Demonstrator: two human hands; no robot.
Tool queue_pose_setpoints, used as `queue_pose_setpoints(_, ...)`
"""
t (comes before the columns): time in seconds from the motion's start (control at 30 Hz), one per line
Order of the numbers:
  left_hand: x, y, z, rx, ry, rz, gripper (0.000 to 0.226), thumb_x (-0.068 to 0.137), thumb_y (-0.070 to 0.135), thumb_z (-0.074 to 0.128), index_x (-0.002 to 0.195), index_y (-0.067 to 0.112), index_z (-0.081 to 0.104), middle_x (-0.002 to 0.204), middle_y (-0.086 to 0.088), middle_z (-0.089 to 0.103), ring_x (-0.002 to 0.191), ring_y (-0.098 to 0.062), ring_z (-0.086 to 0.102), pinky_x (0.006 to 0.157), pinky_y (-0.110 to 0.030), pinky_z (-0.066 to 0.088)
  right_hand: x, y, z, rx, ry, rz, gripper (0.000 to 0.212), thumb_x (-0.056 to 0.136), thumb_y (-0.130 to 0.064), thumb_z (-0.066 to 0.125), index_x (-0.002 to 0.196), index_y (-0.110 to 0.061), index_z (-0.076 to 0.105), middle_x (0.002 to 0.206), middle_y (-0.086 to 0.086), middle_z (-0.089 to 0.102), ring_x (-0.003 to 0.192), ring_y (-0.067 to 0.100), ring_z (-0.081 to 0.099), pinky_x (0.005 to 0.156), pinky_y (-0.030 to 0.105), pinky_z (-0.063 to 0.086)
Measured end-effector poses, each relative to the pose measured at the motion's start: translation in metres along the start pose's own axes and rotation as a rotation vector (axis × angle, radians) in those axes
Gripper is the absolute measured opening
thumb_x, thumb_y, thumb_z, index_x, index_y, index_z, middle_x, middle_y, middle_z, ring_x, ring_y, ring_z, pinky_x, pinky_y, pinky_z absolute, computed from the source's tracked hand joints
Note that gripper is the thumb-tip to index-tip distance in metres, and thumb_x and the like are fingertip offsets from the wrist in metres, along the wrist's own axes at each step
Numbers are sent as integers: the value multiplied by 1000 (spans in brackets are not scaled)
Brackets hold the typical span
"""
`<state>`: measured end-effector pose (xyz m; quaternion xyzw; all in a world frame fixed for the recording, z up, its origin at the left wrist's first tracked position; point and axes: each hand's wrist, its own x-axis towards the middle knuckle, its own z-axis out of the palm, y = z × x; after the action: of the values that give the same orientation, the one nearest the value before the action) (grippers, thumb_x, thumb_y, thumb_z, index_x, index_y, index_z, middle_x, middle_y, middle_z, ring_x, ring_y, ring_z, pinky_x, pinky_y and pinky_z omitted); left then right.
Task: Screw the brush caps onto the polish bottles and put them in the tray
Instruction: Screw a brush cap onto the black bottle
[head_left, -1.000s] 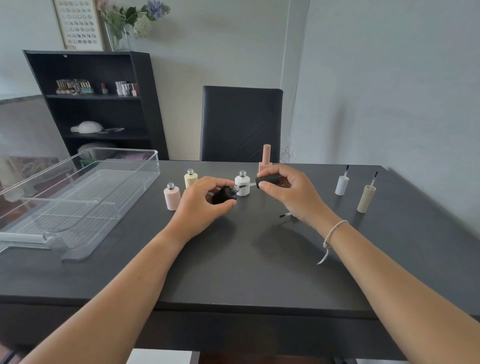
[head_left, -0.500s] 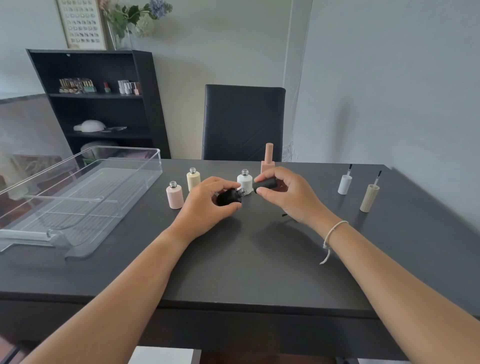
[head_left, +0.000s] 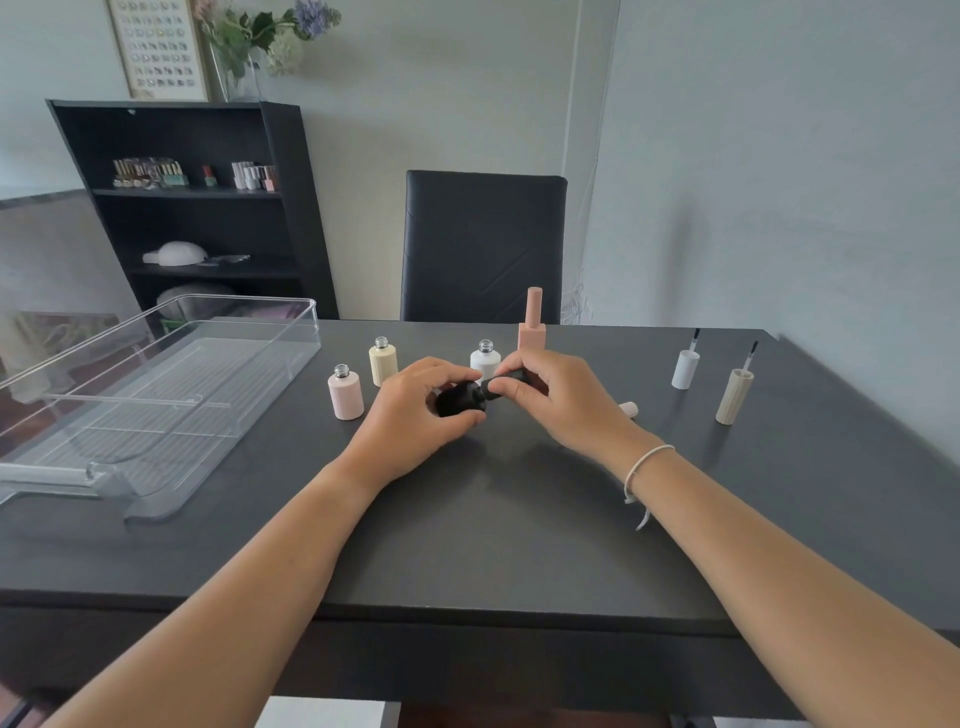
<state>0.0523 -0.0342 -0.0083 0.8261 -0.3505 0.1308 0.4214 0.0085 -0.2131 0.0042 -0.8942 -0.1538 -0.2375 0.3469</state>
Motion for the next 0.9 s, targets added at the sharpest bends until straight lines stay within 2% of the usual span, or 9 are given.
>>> queue_pose_setpoints(0.17,0,1,1,12,-3,12,40,73,15,75,112,18,65,100,5,61,88,2,55,76,-1,38,0,0,2,3,-12,9,25,92,-32,49,93,-12,65,75,5,64,64,12,56,60,21,43)
queue_pose_setpoints(0.27,0,1,0,11,5,14,40,74,17,74,112,20,64,100,8,60,89,4,54,77,0,38,-2,2,2,82,-70,39,15,88,-20,58,103,-20,57,81,-3,60,72,8,56,65,10,43)
queue_pose_setpoints(0.33,0,1,0,7,4,9,41,74,16,74,113,20,63,99,8,59,89,3,54,77,1,38,-4,2,1,107,-99,42,27,84,-8,59,103,-24,47,78,-6,53,68,9,53,64,8,42)
queue_pose_setpoints(0.4,0,1,0,3,10,11,41,73,16,75,112,20,64,99,8,59,88,4,54,76,1,38,-4,2,1,97,-98,38,29,84,-4,57,100,-25,44,76,-9,51,66,6,52,63,5,41)
queue_pose_setpoints(0.53,-1,1,0,-5,18,21,40,73,15,75,111,19,65,98,9,59,89,8,54,77,1,37,-3,4,0,29,-59,51,8,89,-18,56,95,-18,52,76,-6,56,66,5,54,62,8,40)
queue_pose_setpoints(0.6,-1,0,0,-1,9,22,40,73,16,75,112,19,64,99,8,59,89,6,54,78,1,37,-3,5,0,-25,-31,71,17,90,-33,53,86,-16,52,65,-8,51,58,7,50,54,7,37)
queue_pose_setpoints(0.67,-1,-1,0,5,7,24,40,73,17,75,112,19,64,99,8,59,90,5,54,78,1,38,-3,5,-2,-28,-19,79,25,89,-39,52,80,-16,50,60,-8,47,53,5,47,53,5,36)
queue_pose_setpoints(0.8,-1,-2,1,15,11,25,40,74,19,75,112,22,63,98,12,57,88,10,53,77,2,37,-6,5,-3,60,-27,29,16,86,-23,60,96,-23,48,68,-7,46,60,-4,46,61,6,38)
queue_pose_setpoints(0.9,-1,-2,1,11,12,27,40,73,19,75,111,22,64,98,10,59,89,6,54,78,1,37,-5,5,-3,29,-30,20,11,86,-15,59,92,-20,52,68,-6,51,59,1,48,59,7,38)
